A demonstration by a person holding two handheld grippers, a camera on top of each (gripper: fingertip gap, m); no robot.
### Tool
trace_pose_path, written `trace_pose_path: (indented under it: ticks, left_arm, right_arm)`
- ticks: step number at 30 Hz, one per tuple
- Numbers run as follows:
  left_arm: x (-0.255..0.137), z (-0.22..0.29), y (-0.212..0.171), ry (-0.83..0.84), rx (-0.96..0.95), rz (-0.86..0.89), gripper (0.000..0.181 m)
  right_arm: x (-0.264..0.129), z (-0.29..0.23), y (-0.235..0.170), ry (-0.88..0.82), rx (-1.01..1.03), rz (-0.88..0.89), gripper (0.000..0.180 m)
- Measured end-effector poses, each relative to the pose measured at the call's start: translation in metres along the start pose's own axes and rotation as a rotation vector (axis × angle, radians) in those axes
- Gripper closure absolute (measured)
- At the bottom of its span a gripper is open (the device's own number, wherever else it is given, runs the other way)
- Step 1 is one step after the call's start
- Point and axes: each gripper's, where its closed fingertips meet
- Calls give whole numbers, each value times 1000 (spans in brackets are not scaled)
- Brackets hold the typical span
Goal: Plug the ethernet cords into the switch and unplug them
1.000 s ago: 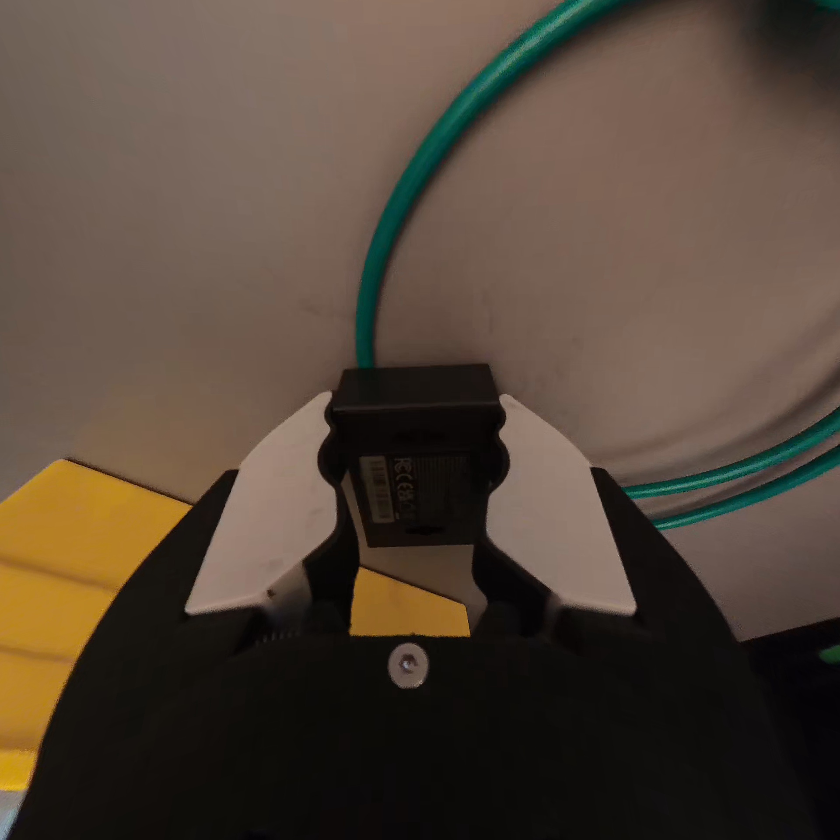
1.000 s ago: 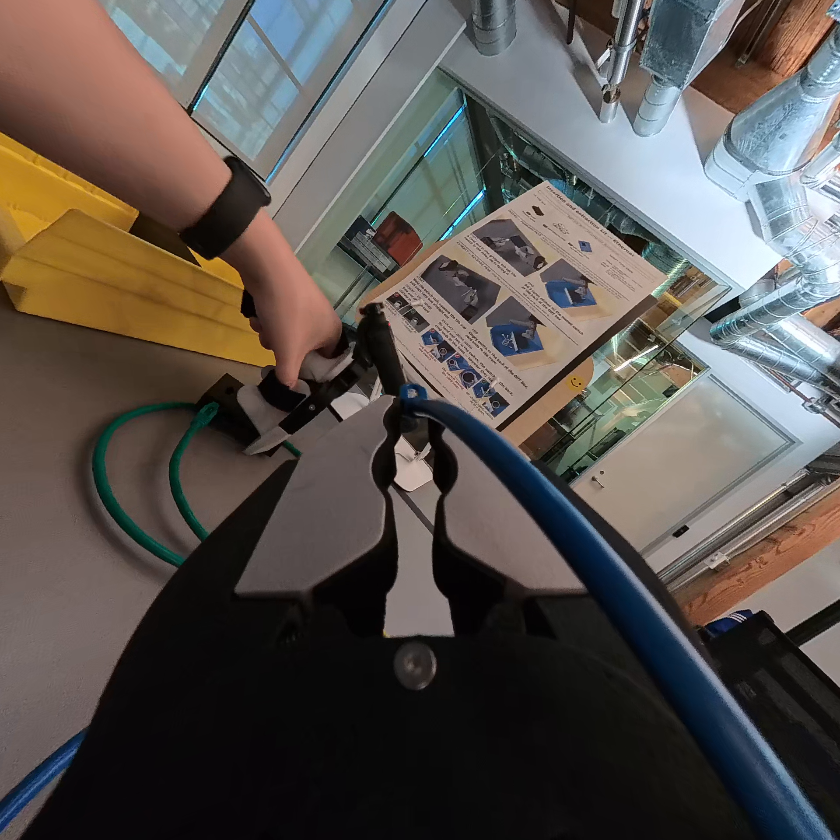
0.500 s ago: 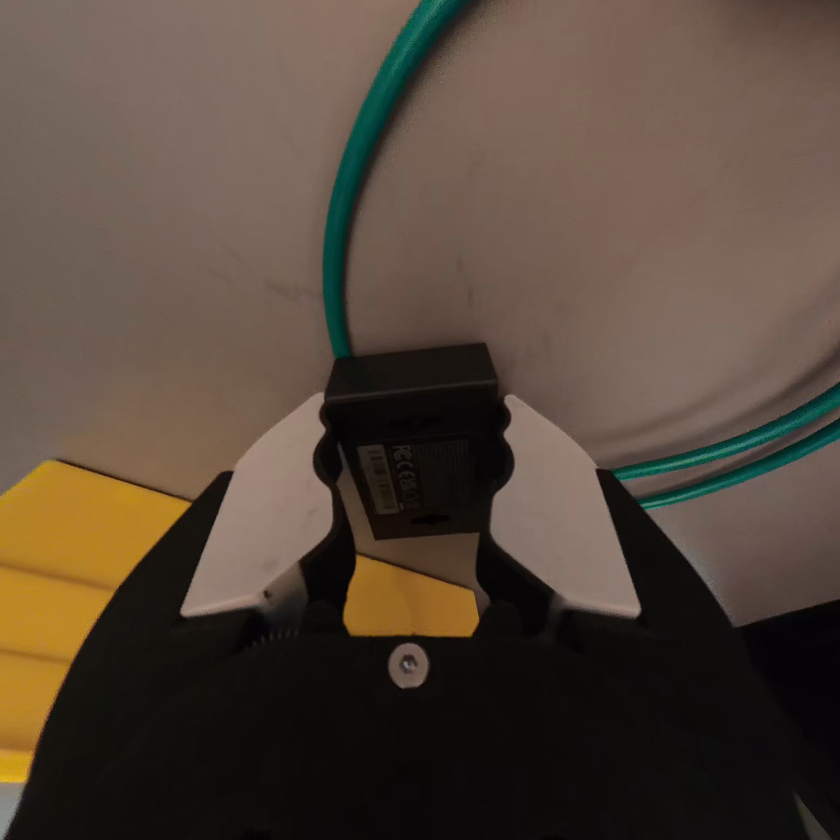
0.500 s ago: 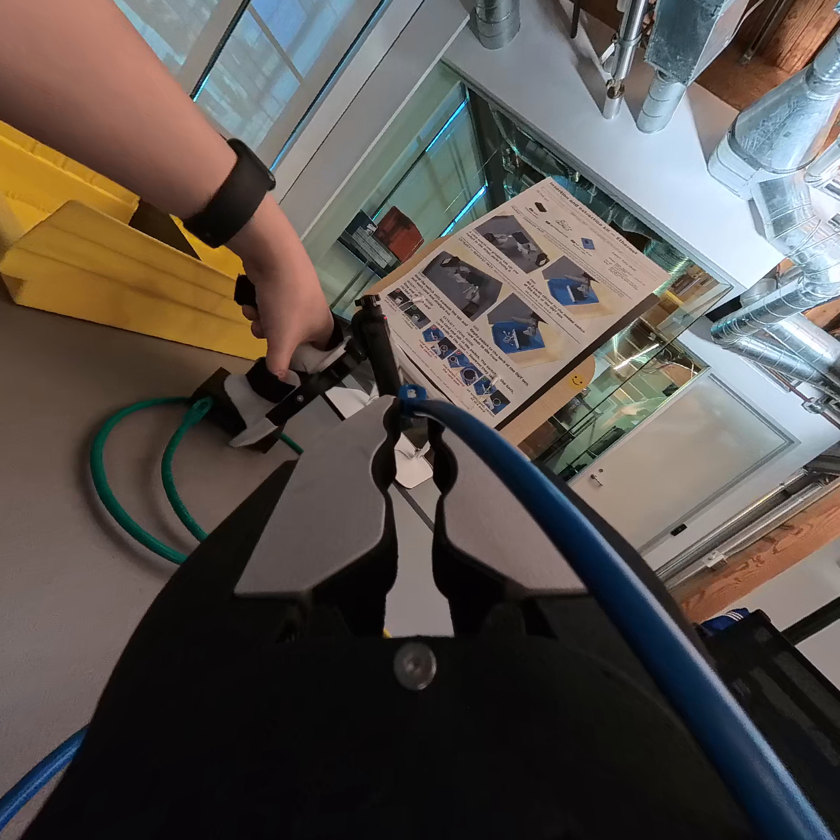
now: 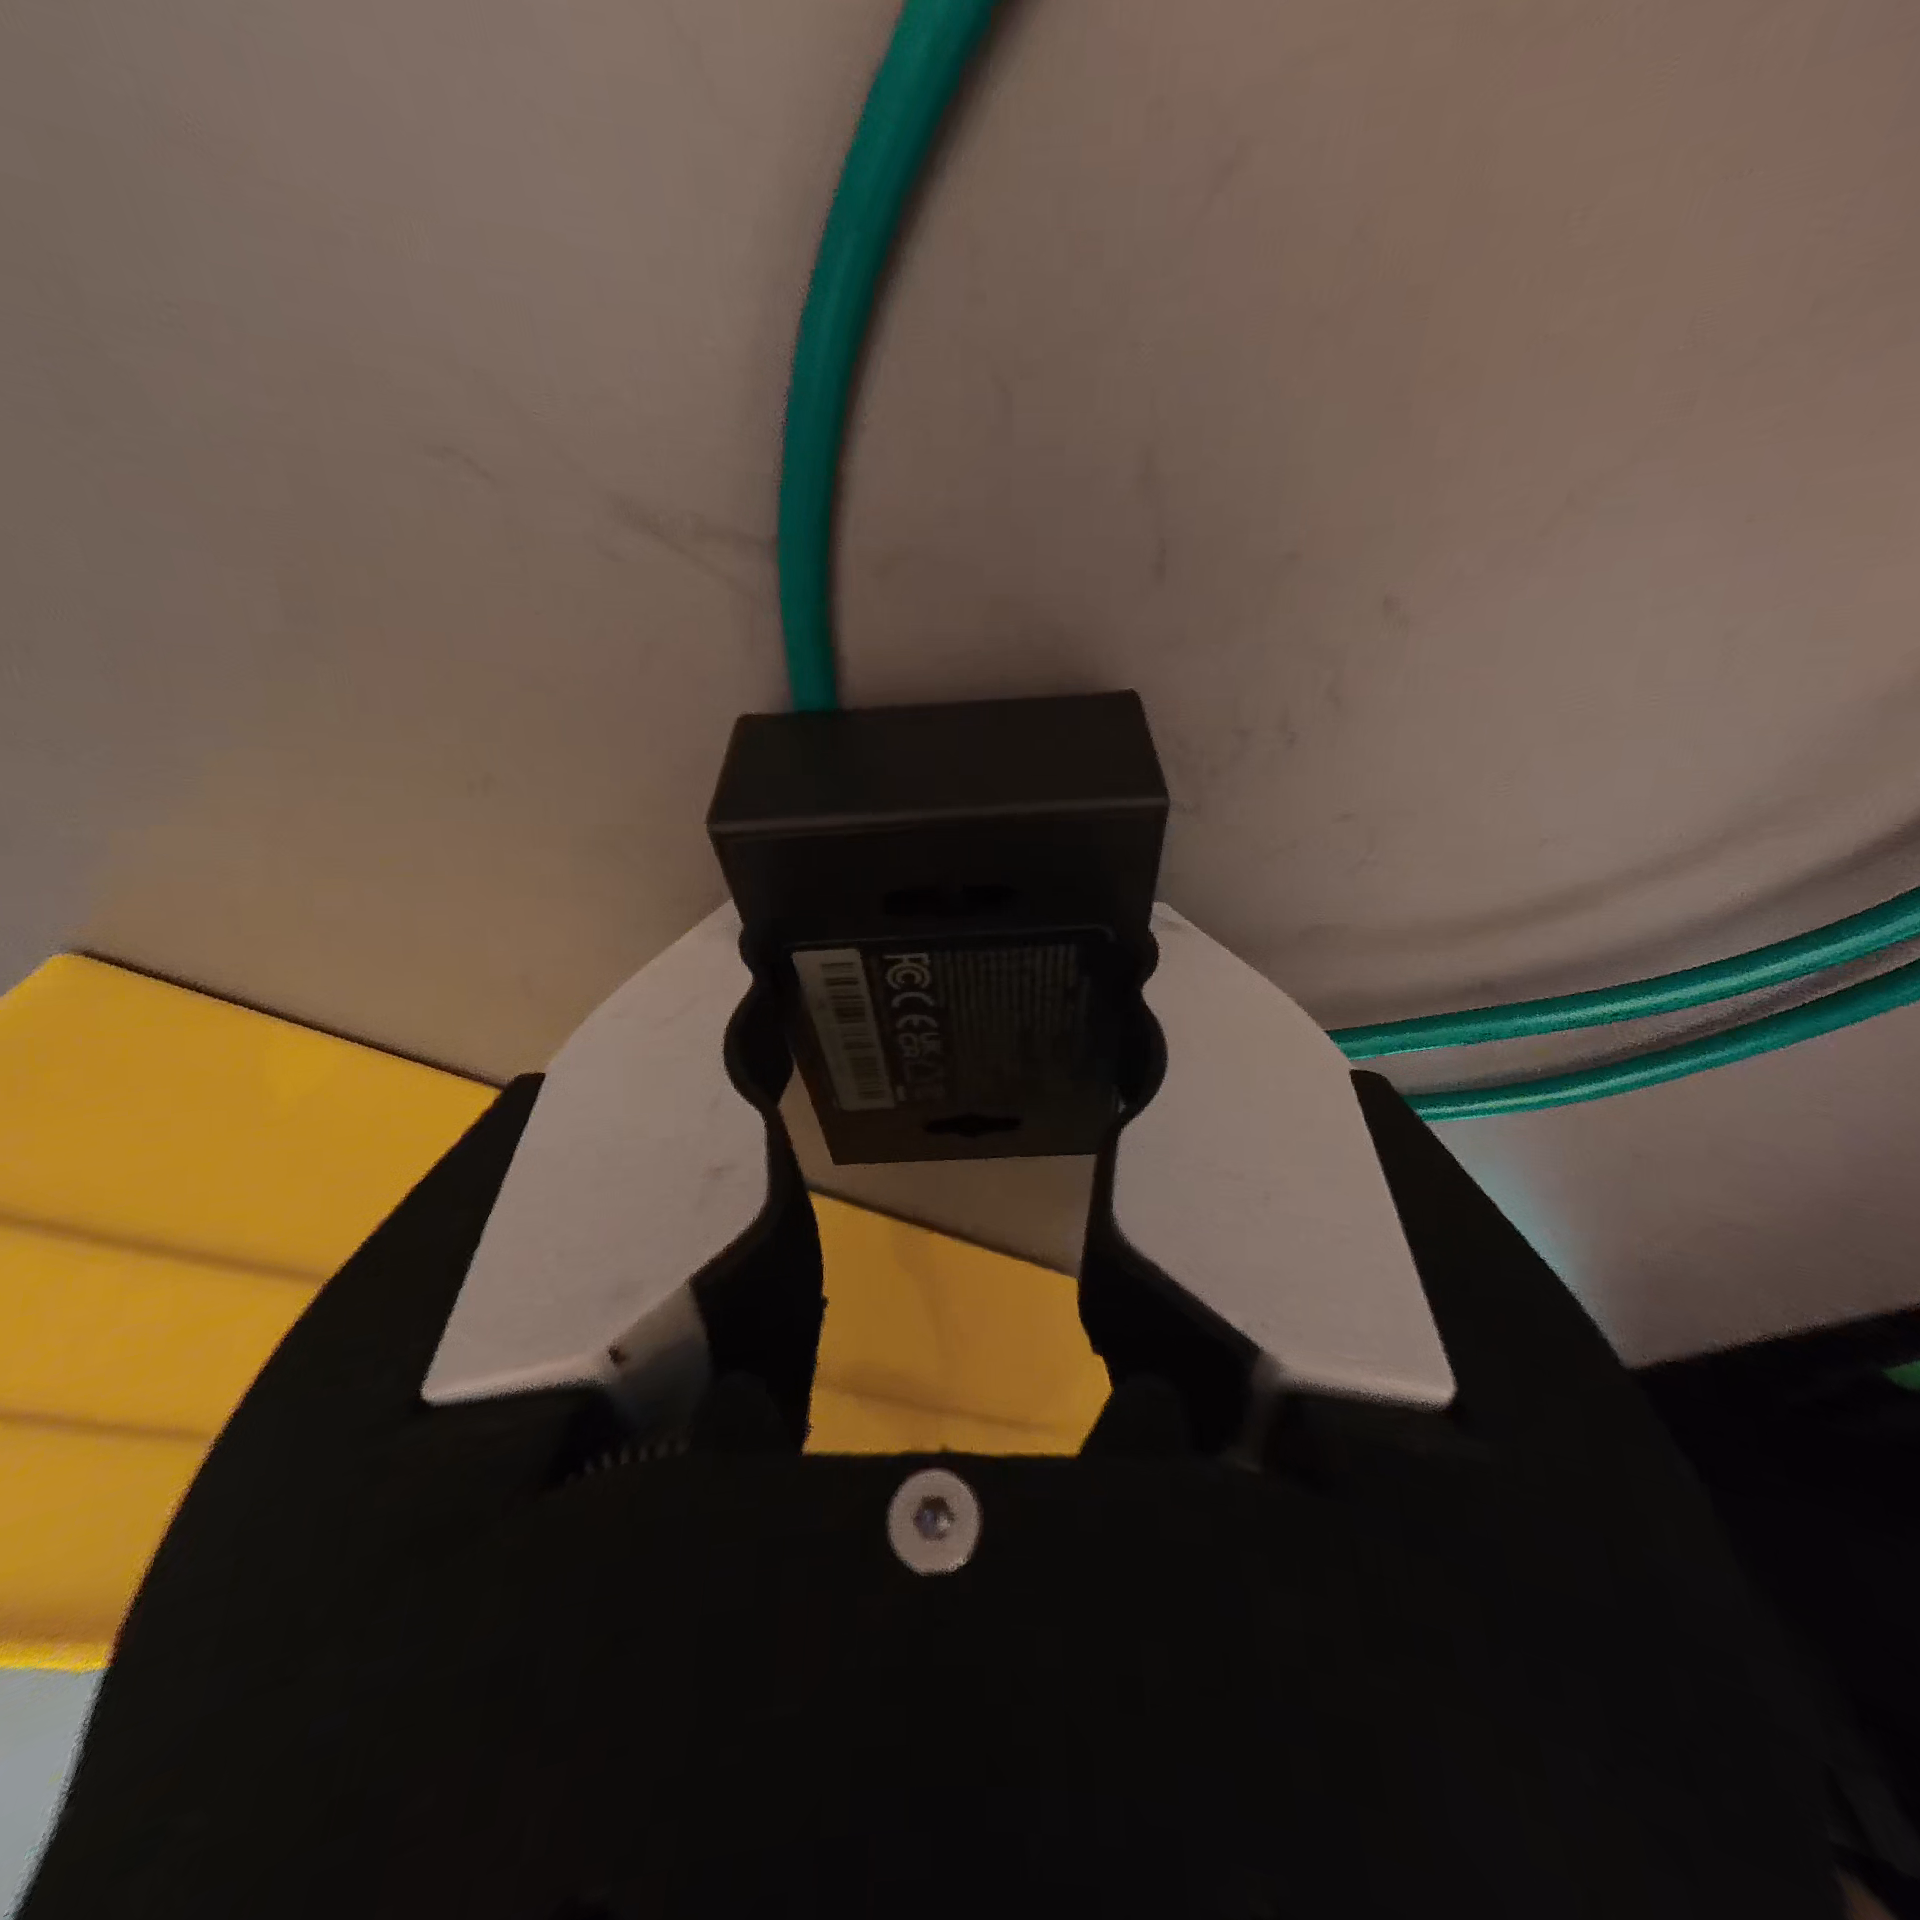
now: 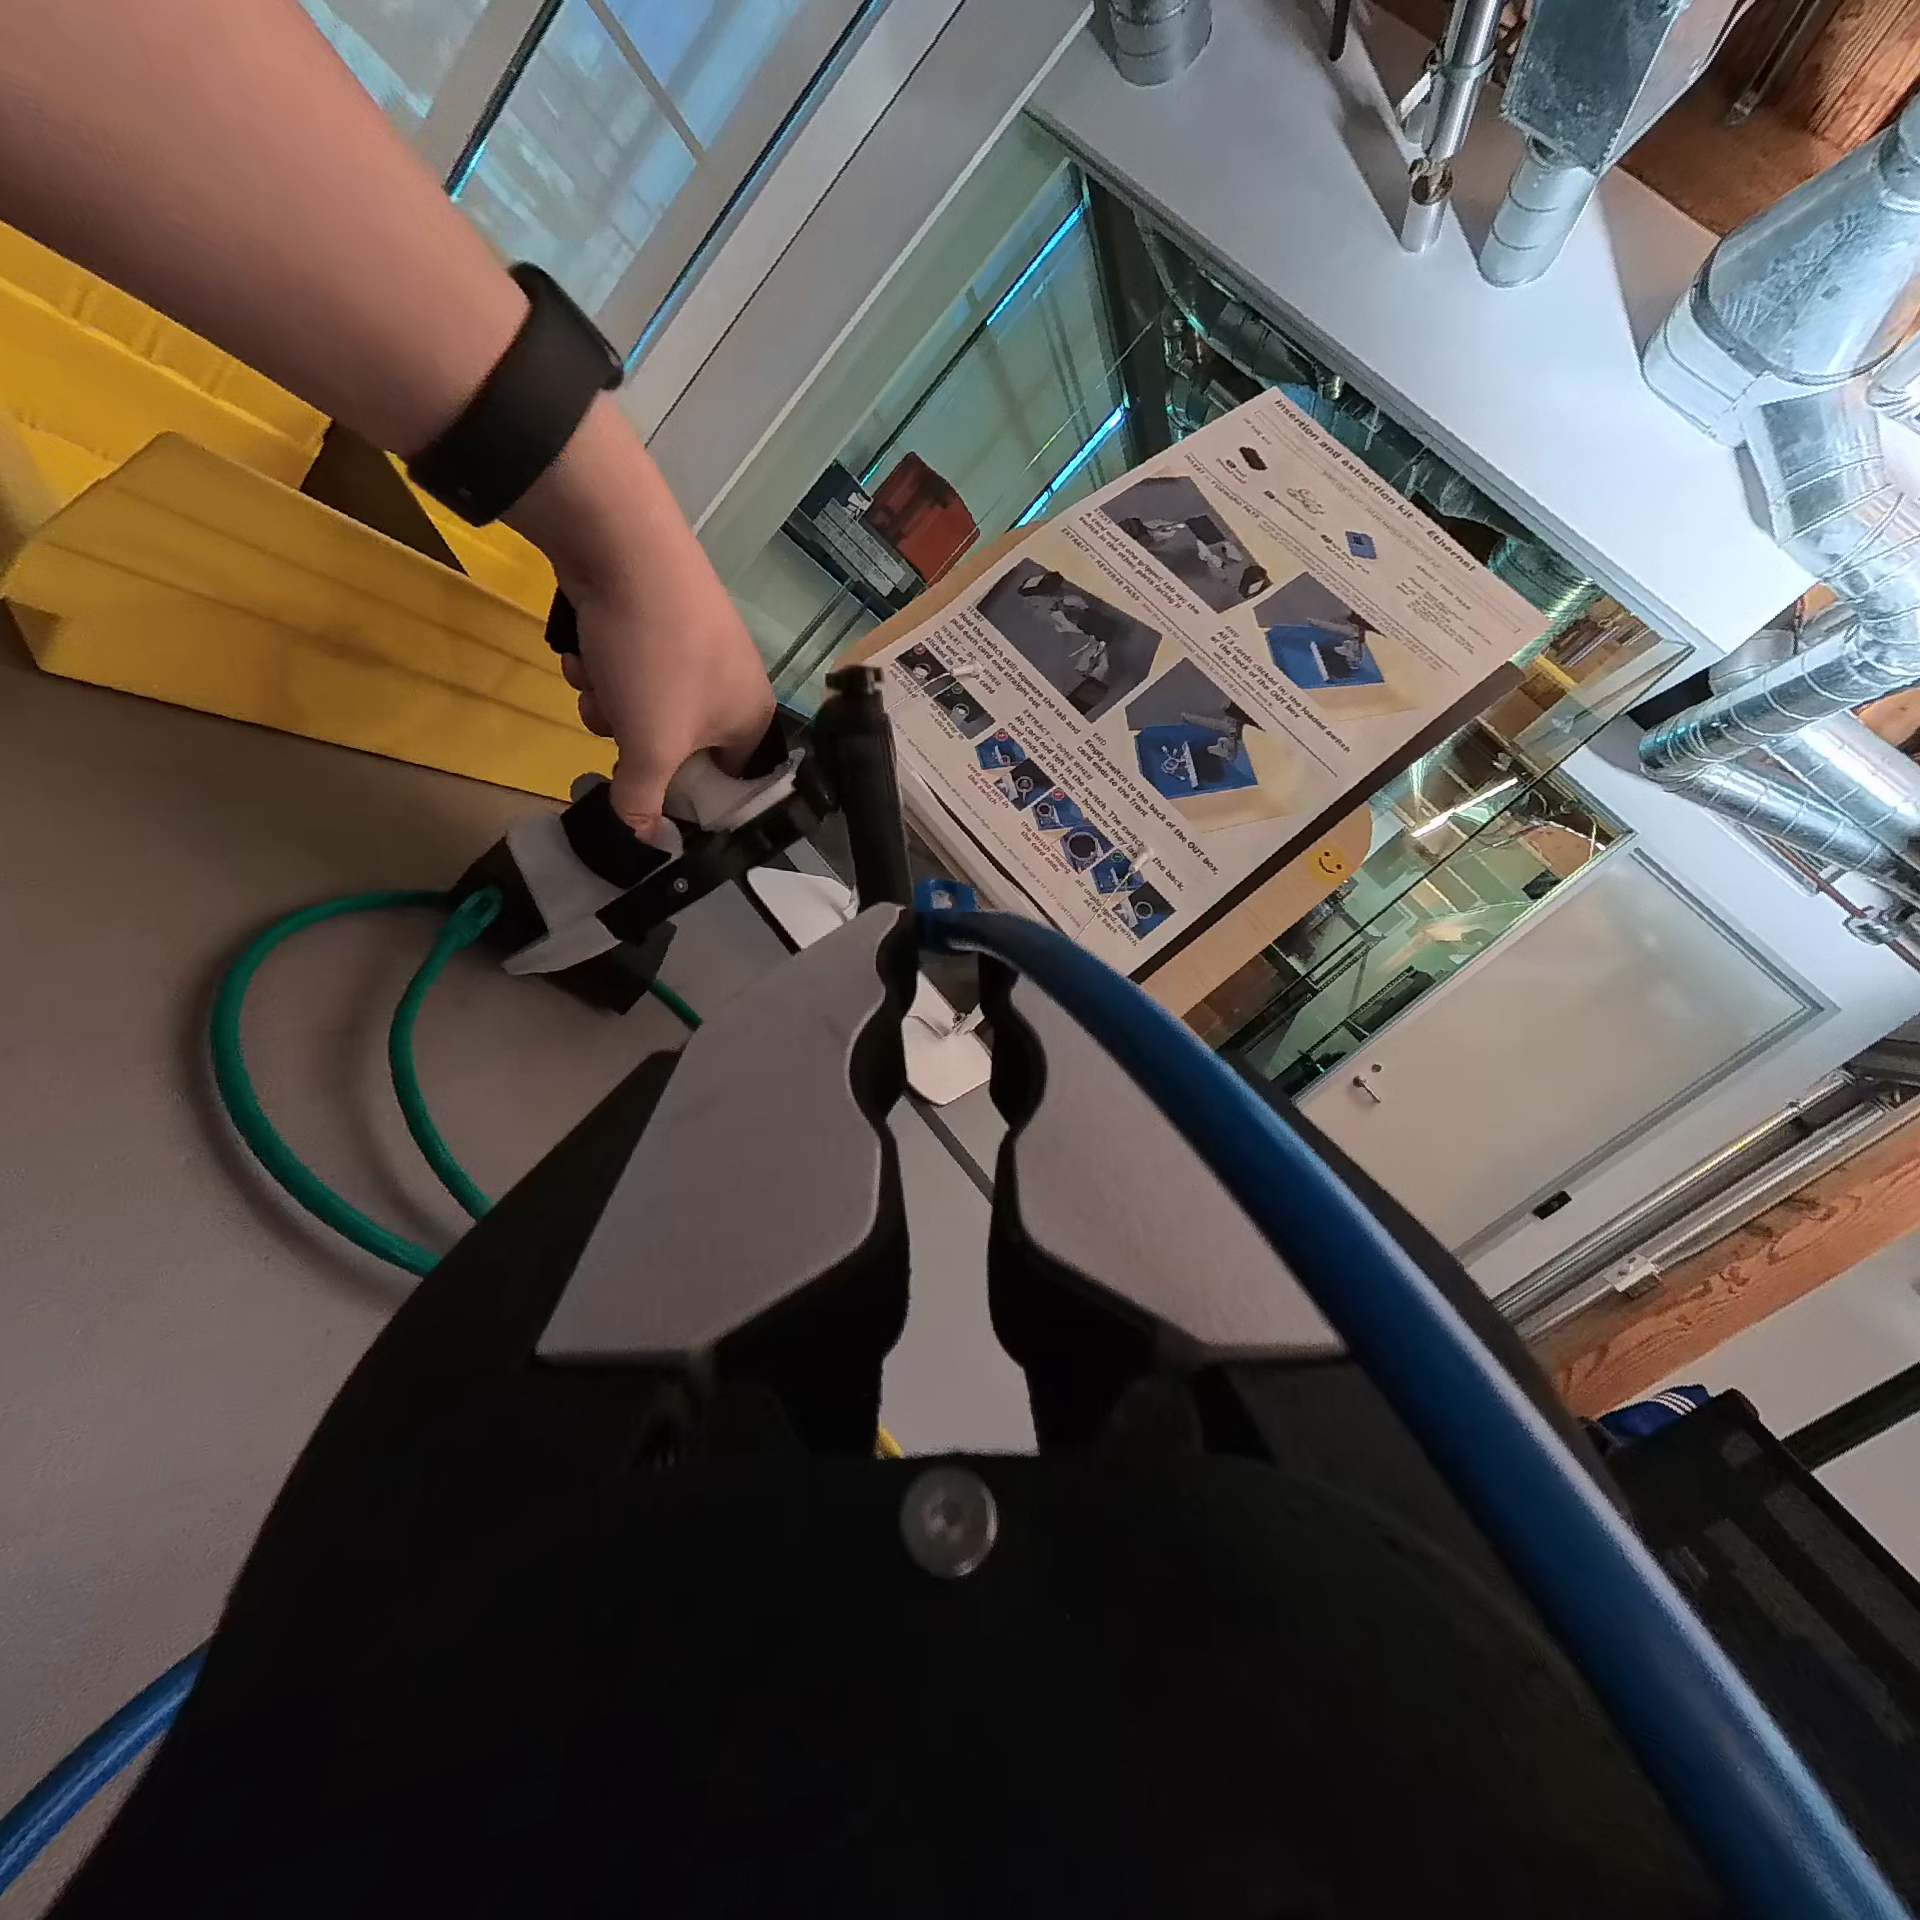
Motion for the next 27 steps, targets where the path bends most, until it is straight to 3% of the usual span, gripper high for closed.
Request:
trace_pose_path:
  ticks: [7,17,23,27]
  left_arm:
    - [-47,0,-4,73,45,270,120]
    - [-159,22,-52,393,142,514,120]
    - [-217,40,-79,549,285,543,121]
    - [-224,75,-92,480,527,510,120]
  right_arm:
    - [5,-5,-9,17,19,-44,168]
    - [6,-1,-1,18,191,-3,167]
    - [1,20,-3,-50,275,16,167]
    - [-1,28,-5,-60,324,23,167]
Point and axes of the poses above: each gripper's, where its closed fingertips meet, x out along the fingers, y out of its top, z = x × y across the jaws, and after that the axes turned 9 degrees about -y, right-handed
